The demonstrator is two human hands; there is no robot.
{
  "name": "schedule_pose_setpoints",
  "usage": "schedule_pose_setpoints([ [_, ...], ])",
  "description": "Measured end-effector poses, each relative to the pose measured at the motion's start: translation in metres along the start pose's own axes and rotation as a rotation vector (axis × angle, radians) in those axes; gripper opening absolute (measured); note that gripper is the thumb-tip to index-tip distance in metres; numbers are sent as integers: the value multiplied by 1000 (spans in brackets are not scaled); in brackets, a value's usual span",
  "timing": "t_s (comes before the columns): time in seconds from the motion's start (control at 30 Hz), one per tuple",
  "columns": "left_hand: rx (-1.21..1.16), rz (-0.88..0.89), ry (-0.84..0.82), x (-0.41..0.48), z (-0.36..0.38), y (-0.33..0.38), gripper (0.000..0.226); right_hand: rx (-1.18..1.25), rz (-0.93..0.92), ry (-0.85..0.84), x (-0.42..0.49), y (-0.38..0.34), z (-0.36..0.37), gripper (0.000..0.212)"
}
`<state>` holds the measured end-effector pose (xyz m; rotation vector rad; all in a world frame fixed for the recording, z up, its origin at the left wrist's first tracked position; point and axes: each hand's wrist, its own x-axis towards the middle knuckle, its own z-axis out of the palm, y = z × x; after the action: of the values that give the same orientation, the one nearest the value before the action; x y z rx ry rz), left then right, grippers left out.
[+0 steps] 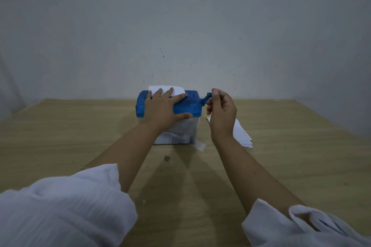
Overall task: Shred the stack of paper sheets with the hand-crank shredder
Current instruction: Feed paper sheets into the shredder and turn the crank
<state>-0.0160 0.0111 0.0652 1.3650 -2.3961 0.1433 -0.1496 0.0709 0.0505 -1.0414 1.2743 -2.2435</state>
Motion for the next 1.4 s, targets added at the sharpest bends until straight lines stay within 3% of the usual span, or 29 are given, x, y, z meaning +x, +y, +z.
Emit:
schedule_pose_setpoints([
  [0.2, -1, 32, 34, 0, 1, -1, 70, -124, 34, -82, 61, -1, 14, 15],
  [0.3, 3, 38, 44, 0, 1, -1, 70, -250, 46, -115, 83, 8, 14, 24],
  [0.4, -10, 40, 51, 0, 2, -2, 69, -297, 122, -92, 90, 22, 17, 29],
  [0.87, -48, -9, 32, 0, 0, -2, 69, -408, 532, -141, 47, 66, -3, 13],
  [1.0, -51, -23, 19, -1, -1, 1, 68, -500, 313, -32, 10, 69, -14, 23],
  [1.27, -90, -35, 10, -2, -2, 4, 65, -205, 99, 188, -20, 37, -10, 29],
  [1.4, -88, -18, 9, -2, -3, 3, 65, -29, 101, 205, -8, 7, 4, 14],
])
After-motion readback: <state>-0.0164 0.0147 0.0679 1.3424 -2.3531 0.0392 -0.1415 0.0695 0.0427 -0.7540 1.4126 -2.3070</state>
